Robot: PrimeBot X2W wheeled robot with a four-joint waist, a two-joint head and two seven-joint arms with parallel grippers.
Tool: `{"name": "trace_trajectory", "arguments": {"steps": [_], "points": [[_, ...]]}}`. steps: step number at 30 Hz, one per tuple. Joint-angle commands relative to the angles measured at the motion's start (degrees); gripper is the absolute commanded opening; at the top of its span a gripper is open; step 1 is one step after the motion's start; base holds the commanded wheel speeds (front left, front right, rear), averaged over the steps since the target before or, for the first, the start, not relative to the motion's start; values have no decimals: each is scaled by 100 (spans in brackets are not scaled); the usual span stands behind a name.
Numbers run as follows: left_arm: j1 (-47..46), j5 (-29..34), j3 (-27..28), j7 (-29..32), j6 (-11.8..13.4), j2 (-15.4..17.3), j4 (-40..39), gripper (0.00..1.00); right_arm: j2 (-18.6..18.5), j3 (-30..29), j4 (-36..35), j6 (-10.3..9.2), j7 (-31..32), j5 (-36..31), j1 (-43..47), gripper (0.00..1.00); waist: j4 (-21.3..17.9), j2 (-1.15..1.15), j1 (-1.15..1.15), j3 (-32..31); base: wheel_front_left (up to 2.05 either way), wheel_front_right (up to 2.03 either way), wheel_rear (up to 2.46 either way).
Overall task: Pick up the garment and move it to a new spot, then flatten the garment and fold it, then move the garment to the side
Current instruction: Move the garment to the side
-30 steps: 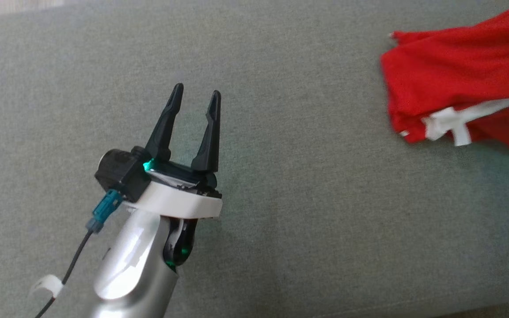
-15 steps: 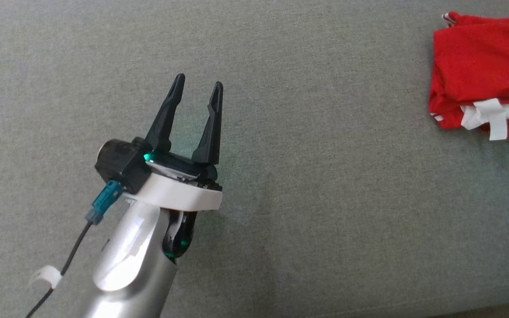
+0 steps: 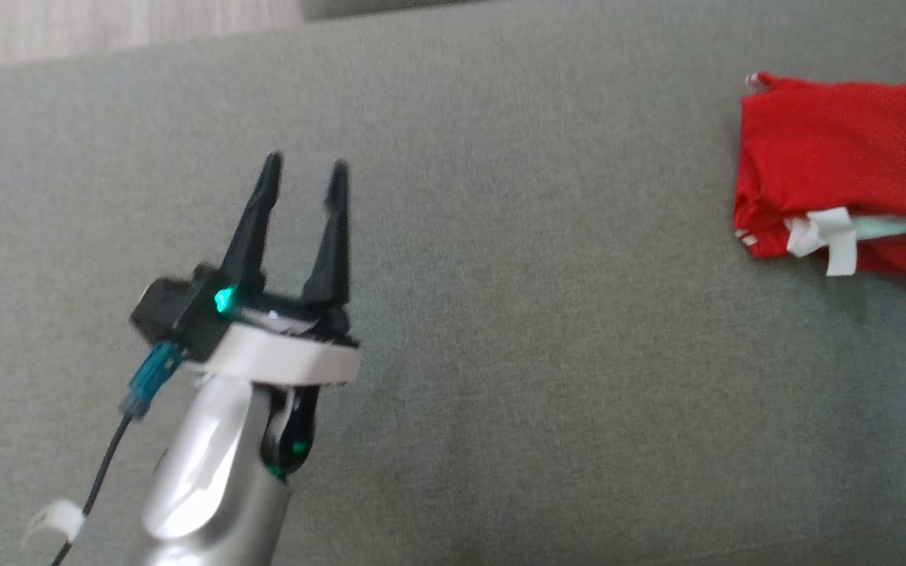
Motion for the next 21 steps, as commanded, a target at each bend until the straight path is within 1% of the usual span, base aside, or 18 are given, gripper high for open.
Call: {"name": "trace_trajectory", "arguments": {"steps": [1, 8, 12, 14, 17, 21], "points": [[68, 61, 296, -29, -8, 46, -186, 100, 83, 125, -360, 37, -102, 109, -7, 100, 36, 0, 1, -286, 0, 0, 0], [514, 157, 824, -29, -11, 46, -270, 100, 864, 354, -1555, 37, -153, 804, 424, 100, 177, 0, 1, -846, 0, 0, 0], [778, 177, 993, -29, -13, 46, -298, 100, 1341, 301, -2097, 37, -133, 1024, 863, 100, 280, 0, 1, -1032, 0, 0, 0], [920, 177, 1039, -29, -12, 46, -282, 100, 1586, 275, -2240, 37, -150, 1084, 1148, 100, 319, 0, 1, -1088, 0, 0, 0], [1111, 165, 1074, -29, -3, 46, -229, 100, 1837, 207, -2260, 37, -245, 1170, 1625, 100, 377, 0, 1, -1142, 0, 0, 0], [1356, 148, 1117, -29, 20, 46, -124, 100, 2015, 148, -2108, 37, -486, 1294, 2225, 100, 422, 0, 1, -1210, 0, 0, 0]]}}
